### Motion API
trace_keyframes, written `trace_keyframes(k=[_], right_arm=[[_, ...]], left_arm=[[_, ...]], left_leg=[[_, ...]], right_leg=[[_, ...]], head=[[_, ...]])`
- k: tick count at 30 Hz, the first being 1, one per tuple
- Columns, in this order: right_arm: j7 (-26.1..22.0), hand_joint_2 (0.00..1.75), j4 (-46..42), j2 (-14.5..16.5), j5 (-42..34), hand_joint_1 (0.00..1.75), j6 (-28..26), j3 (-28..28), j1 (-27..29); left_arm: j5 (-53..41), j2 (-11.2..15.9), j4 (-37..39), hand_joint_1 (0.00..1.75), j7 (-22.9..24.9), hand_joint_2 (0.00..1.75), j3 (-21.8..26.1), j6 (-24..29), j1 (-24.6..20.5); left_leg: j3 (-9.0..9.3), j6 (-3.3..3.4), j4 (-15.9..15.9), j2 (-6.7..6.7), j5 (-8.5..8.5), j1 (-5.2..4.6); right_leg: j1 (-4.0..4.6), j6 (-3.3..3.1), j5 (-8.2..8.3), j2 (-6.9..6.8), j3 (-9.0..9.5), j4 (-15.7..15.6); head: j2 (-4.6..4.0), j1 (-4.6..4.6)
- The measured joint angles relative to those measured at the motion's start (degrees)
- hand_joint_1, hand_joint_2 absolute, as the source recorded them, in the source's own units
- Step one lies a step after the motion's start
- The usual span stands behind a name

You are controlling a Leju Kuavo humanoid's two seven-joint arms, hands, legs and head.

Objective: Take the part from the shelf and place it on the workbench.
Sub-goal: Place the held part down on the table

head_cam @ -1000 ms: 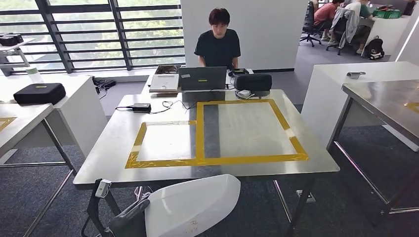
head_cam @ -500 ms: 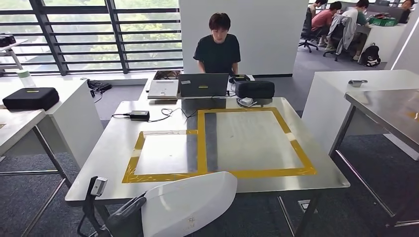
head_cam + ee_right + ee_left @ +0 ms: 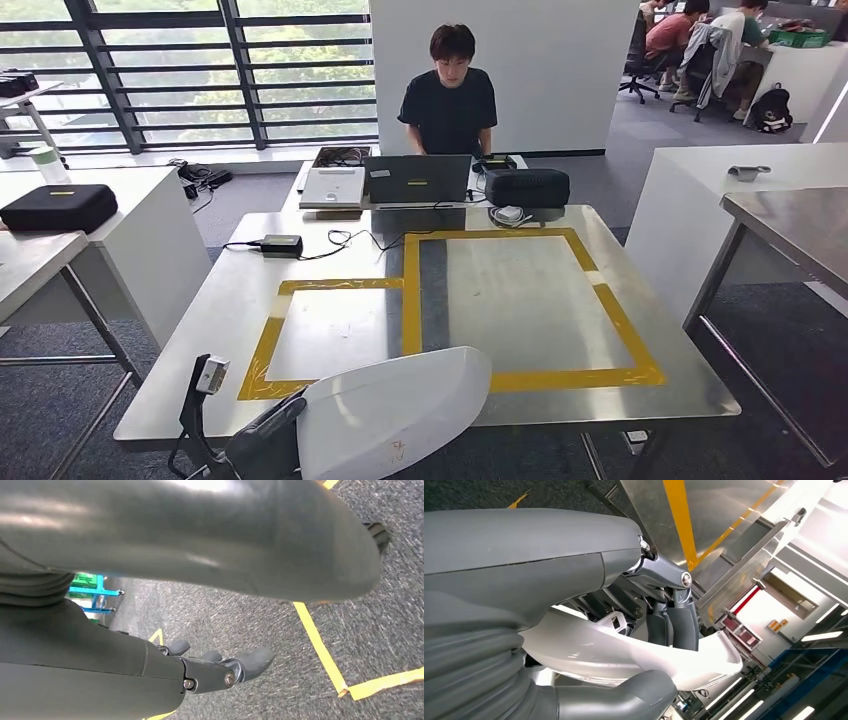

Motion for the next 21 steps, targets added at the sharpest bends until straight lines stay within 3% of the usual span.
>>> trace_keyframes(k=[2, 4, 5, 6, 7, 9, 11, 12, 14, 16, 18, 20, 21], right_arm=[[0.05, 0.00, -0.01, 0.01, -0.03, 0.00, 0.00, -0.05, -0.04], [0.02, 0.00, -0.01, 0.02, -0.05, 0.00, 0.00, -0.10, -0.05], [0.03, 0.00, -0.01, 0.03, -0.05, 0.00, 0.00, -0.14, -0.02], [0.03, 0.00, 0.00, 0.03, -0.06, 0.00, 0.00, -0.20, 0.02], [0.04, 0.00, 0.00, 0.03, -0.08, 0.00, 0.00, -0.26, 0.03], [0.04, 0.00, 0.01, 0.04, -0.11, 0.00, 0.00, -0.39, 0.01], [0.00, 0.00, 0.00, 0.04, -0.16, 0.00, 0.00, -0.51, -0.06], [0.01, 0.00, 0.00, 0.04, -0.19, 0.00, 0.00, -0.58, -0.10], [0.04, 0.00, -0.01, 0.03, -0.25, 0.00, 0.00, -0.77, -0.16], [0.05, 0.00, -0.01, 0.02, -0.28, 0.00, 0.00, -0.90, -0.20], [0.03, 0.00, -0.01, 0.01, -0.28, 0.00, 0.02, -0.92, -0.28], [0.03, 0.00, -0.01, 0.01, -0.27, 0.00, 0.04, -0.94, -0.24], [0.04, 0.00, -0.01, 0.01, -0.23, 0.00, 0.04, -0.95, -0.17]], left_arm=[[0.01, 0.01, 0.05, 1.75, -0.09, 1.75, -0.04, -0.04, -0.11], [0.01, 0.01, 0.20, 1.75, -0.09, 1.75, -0.09, -0.04, -0.04], [0.01, 0.01, 0.29, 1.75, -0.08, 1.75, -0.11, -0.04, 0.04], [0.01, 0.01, 0.40, 1.75, -0.08, 1.75, -0.12, -0.04, 0.08], [0.01, 0.02, 0.51, 1.75, -0.07, 1.75, -0.12, -0.04, 0.09], [0.01, 0.02, 0.72, 1.75, -0.04, 1.75, -0.12, -0.04, 0.02], [0.01, -0.01, 0.93, 1.75, 0.03, 1.75, -0.19, -0.05, -0.08], [0.01, -0.04, 1.01, 1.75, 0.09, 1.75, -0.26, -0.06, -0.11], [-0.01, -0.07, 1.04, 1.75, 0.19, 1.75, -0.36, -0.12, -0.19], [0.00, -0.08, 0.98, 1.75, 0.17, 1.75, -0.39, -0.21, -0.34], [0.01, -0.14, 0.96, 1.75, 0.16, 1.75, -0.43, -0.25, -0.37], [0.01, -0.18, 0.98, 1.75, 0.15, 1.75, -0.46, -0.26, -0.21], [0.01, -0.18, 0.98, 1.75, 0.15, 1.75, -0.46, -0.26, -0.07]], left_leg=[[-2.66, -0.60, 4.89, 0.21, -0.84, 0.18], [-7.37, -1.08, 11.82, 0.36, -3.43, 0.48], [-9.41, -1.27, 14.08, 0.41, -4.68, 0.65], [-10.50, -1.42, 14.41, 0.47, -4.96, 0.77], [-10.70, -1.53, 12.95, 0.52, -3.93, 0.86], [-9.13, -1.55, 5.92, 0.63, 1.74, 0.97], [-7.66, -0.96, 0.23, 0.76, 5.82, 0.82], [-7.39, -0.50, -0.90, 0.78, 6.53, 0.76], [-6.91, 0.40, -1.04, 0.68, 6.39, 0.73], [-6.19, 1.23, -1.19, 0.61, 5.99, 0.81], [-5.58, 1.84, -1.25, 0.59, 5.41, 0.80], [-5.19, 2.04, -1.16, 0.52, 4.77, 0.71], [-4.91, 2.05, -1.09, 0.47, 4.42, 0.67]], right_leg=[[-0.28, -0.50, -0.50, 0.04, 1.21, -0.36], [-0.37, -0.66, -1.31, 0.06, 2.11, -0.41], [-0.41, -0.61, -1.81, 0.08, 2.65, -0.41], [-0.45, -0.52, -2.32, 0.12, 3.29, -0.41], [-0.51, -0.41, -2.86, 0.16, 4.03, -0.40], [-0.61, -0.05, -4.05, 0.22, 5.54, -0.40], [-0.51, 0.57, -5.16, 0.28, 6.46, -0.22], [-0.43, 0.95, -5.52, 0.29, 6.71, -0.05], [-0.34, 1.59, -5.76, 0.25, 6.86, 0.46], [-0.42, 2.01, -6.16, 0.12, 5.60, 3.15], [-0.49, 2.36, -8.40, 0.03, 1.79, 9.36], [-0.48, 2.60, -10.95, 0.02, -2.91, 15.59], [-0.48, 2.64, -11.03, 0.02, -4.37, 16.81]], head=[[0.00, -0.24], [0.00, -0.49], [0.00, -0.55], [0.00, -0.61], [0.00, -0.67], [0.00, -0.78], [0.00, -0.84], [0.00, -0.81], [0.00, -0.68], [0.00, -0.52], [0.00, -0.29], [0.00, -0.11], [0.00, -0.06]])
